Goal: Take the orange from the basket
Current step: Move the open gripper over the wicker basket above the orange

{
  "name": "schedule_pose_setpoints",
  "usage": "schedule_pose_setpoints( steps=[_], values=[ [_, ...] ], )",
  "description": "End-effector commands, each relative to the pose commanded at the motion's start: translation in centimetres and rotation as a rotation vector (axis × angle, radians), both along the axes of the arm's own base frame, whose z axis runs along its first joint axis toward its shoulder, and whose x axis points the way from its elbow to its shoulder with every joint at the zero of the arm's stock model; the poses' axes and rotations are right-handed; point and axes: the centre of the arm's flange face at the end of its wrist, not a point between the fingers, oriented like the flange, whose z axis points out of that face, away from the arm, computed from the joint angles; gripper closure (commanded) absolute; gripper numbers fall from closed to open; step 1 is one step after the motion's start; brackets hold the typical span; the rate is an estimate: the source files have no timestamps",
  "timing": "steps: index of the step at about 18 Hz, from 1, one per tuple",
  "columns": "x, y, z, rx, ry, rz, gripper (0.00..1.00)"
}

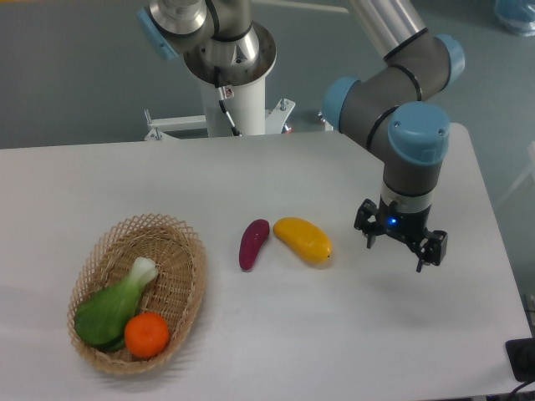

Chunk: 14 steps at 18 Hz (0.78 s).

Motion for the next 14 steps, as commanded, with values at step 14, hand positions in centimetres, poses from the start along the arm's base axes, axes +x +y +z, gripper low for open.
schedule_pose_setpoints(
  steps=[14],
  values=[
    [15.7,11.0,1.8,0.092,-0.073,0.253,0.0]
  ],
)
